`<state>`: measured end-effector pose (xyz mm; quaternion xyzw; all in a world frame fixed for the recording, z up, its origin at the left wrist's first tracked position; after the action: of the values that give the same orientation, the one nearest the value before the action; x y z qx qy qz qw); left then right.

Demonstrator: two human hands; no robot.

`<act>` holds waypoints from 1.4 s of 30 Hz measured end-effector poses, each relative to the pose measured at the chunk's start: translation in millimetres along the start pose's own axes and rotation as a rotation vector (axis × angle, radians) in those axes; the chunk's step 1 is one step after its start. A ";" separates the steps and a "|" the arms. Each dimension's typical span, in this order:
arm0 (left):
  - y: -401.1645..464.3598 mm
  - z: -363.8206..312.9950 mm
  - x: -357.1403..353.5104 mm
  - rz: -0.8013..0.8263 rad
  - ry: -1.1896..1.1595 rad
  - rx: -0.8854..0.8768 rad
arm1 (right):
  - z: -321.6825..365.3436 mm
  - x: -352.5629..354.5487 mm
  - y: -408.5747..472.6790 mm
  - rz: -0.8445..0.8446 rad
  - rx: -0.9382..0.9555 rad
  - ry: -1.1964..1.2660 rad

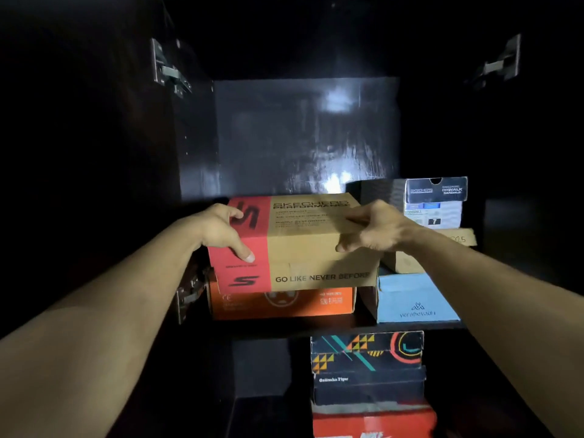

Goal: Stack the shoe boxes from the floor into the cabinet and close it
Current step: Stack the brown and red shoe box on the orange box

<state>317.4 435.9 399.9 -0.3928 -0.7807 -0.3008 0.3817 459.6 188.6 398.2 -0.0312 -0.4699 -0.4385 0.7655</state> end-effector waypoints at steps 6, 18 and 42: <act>55.3 25.2 -21.8 -0.074 -0.038 -0.002 | -18.2 -17.0 42.4 -0.078 0.024 -0.033; 60.7 14.0 -67.9 -0.681 0.644 -0.282 | -5.7 -64.2 79.1 -0.302 0.222 -0.115; 46.2 -10.8 -99.0 -0.470 0.625 -0.425 | -9.0 -81.8 49.1 -0.101 0.086 -0.469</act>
<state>399.9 413.1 331.1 -0.1648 -0.6167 -0.6375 0.4313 486.0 267.2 350.1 -0.0761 -0.6539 -0.4368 0.6131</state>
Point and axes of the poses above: each hand's wrist, its own y-axis towards the middle knuckle, its own x-axis out of the back of the hand, z = x × y, the point moved 5 cm from there along y, towards the middle knuckle, and after that the axes turned 5 degrees about y, right-handed, at the moved point
